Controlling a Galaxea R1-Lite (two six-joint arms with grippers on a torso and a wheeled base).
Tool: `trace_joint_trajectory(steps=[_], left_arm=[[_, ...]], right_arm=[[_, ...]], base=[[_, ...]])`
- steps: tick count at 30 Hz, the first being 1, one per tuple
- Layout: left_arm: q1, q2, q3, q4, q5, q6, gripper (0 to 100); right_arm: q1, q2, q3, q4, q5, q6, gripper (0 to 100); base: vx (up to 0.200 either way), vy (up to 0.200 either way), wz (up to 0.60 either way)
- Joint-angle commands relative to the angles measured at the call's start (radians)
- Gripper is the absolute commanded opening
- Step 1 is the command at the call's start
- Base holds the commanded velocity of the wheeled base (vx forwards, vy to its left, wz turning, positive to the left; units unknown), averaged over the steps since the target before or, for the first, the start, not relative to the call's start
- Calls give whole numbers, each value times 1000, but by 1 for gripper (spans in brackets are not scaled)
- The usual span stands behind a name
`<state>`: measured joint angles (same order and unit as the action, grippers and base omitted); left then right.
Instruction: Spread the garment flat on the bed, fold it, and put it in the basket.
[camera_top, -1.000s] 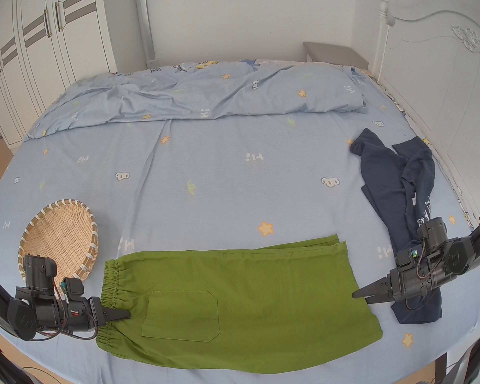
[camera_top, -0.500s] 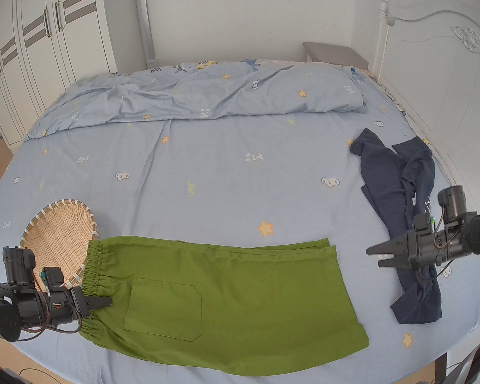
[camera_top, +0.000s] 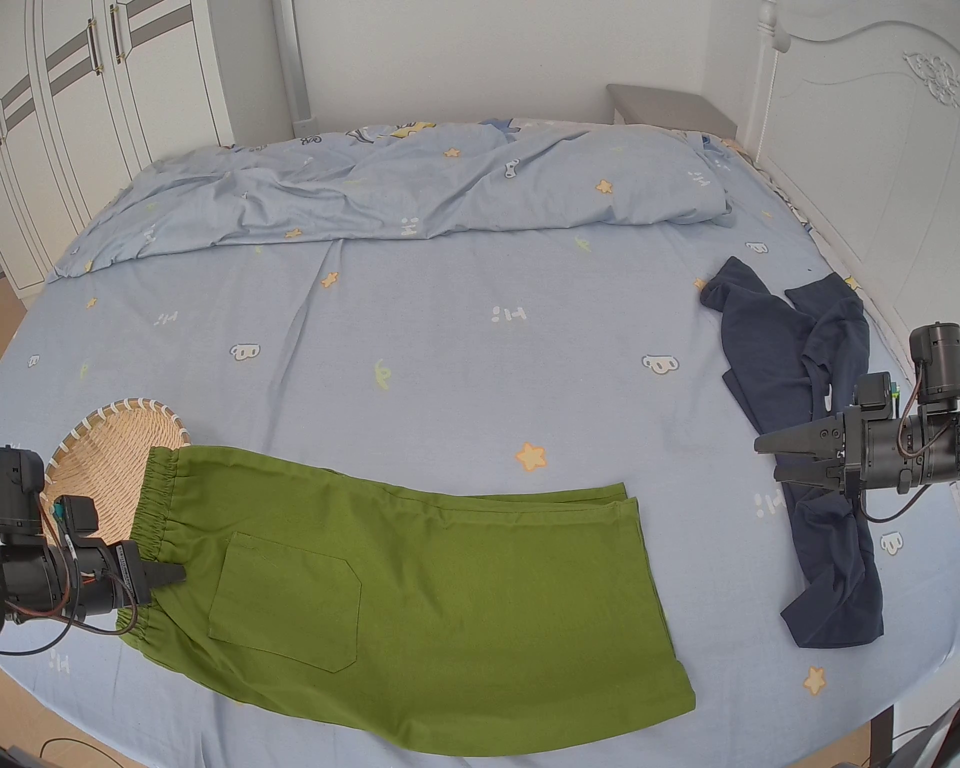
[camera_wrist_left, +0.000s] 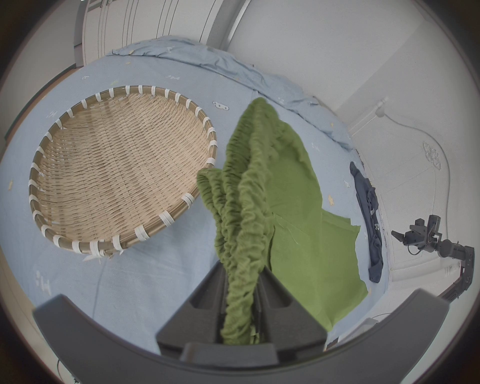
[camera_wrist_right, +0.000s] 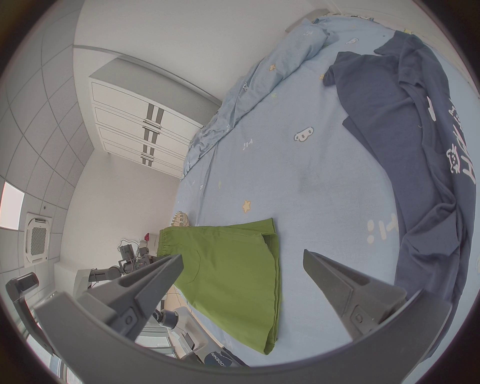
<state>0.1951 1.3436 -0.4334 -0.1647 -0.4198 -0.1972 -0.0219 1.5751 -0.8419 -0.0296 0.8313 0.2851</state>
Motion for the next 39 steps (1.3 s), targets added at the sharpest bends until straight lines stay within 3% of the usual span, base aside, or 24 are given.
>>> trace_joint_trajectory(steps=[1,4,8,15,20,30,39], left_arm=[[-135,-100,-200,240,81,1,0],[-224,-126,-323,390,119,-4,0],[-332,-130,-412,488,182,-5,0],[-554,-113,-472,507,351,-11,0],[-743,-60,-519,514,446,-120,0],[-892,103,-648,531,483,-223,0],[-1023,255,-731,517,543,-258,0]], right_arm=[[-6,-12,-3,0,0,0,100],[-6,-12,-2,0,-1,0,100],[-10,-15,-2,-1,-3,-1,100],[-23,-15,-5,0,-3,-3,100],[-23,-15,-3,0,-3,-4,100],[-23,-14,-2,0,-3,-4,100],[-23,-4,-5,-1,-4,-4,100]], base=[[0,0,0],[0,0,0],[0,0,0],[0,0,0],[0,0,0],[0,0,0],[0,0,0]])
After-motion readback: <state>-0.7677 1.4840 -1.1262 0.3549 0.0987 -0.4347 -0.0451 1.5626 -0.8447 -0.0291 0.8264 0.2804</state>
